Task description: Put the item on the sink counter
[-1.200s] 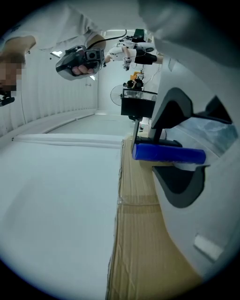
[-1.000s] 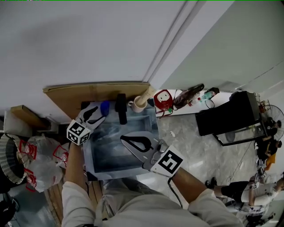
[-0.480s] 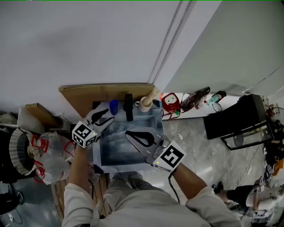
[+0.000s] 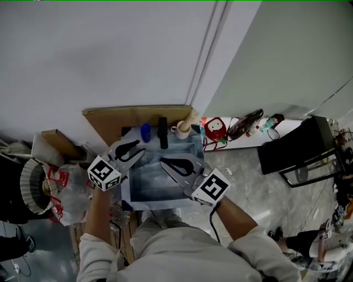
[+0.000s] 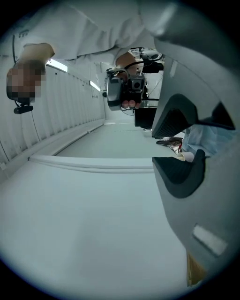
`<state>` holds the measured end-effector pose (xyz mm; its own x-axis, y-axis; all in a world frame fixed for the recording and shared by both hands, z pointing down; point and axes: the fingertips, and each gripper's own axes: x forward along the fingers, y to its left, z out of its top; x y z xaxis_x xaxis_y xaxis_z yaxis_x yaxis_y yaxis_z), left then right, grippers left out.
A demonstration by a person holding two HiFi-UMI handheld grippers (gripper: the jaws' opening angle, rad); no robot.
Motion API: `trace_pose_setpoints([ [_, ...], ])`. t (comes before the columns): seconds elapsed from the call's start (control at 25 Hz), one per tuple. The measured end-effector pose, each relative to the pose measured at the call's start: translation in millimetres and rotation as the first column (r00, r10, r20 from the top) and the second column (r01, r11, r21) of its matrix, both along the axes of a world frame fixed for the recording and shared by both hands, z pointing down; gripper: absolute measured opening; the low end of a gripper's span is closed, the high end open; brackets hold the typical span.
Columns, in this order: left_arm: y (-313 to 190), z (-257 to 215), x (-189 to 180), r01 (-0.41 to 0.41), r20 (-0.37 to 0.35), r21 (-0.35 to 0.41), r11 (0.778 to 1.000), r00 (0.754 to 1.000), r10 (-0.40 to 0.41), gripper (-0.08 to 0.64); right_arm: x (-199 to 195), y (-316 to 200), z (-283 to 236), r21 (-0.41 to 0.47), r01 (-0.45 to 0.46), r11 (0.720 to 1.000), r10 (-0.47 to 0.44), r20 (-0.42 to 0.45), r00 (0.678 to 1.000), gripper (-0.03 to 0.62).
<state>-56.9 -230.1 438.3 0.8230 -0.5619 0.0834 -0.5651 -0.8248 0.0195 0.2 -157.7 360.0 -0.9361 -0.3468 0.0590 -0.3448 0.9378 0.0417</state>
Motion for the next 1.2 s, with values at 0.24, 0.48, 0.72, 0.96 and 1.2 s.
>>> trace_pose_setpoints([
  [0.24,33,-45,14,-0.026,-0.045,0.011,1.000,0.999,0.026,0.129,1,3,-15,0.006,0.007,1.000,-0.008,0.011,1.000,0.005],
  [0.48,74,-85,31,-0.074,-0.035,0.044,0.996,0.996,0.076,0.126,6,8,-21,0.020,0.014,1.000,-0.014,0.016,1.000,0.005],
  [0.72,80,-108,33,-0.081,-0.026,0.073,0.994,0.996,0.083,0.115,6,9,-23,0.023,0.013,1.000,-0.013,0.017,1.000,0.005],
  [0.96,94,-123,38,-0.100,-0.048,0.084,0.991,0.993,0.104,0.109,9,13,-25,0.029,0.003,1.000,-0.004,0.017,1.000,0.005],
  [1.2,102,-133,37,-0.110,-0.058,0.080,0.991,0.992,0.115,0.091,10,15,-28,0.028,0.001,1.000,-0.002,0.021,1.000,0.005],
])
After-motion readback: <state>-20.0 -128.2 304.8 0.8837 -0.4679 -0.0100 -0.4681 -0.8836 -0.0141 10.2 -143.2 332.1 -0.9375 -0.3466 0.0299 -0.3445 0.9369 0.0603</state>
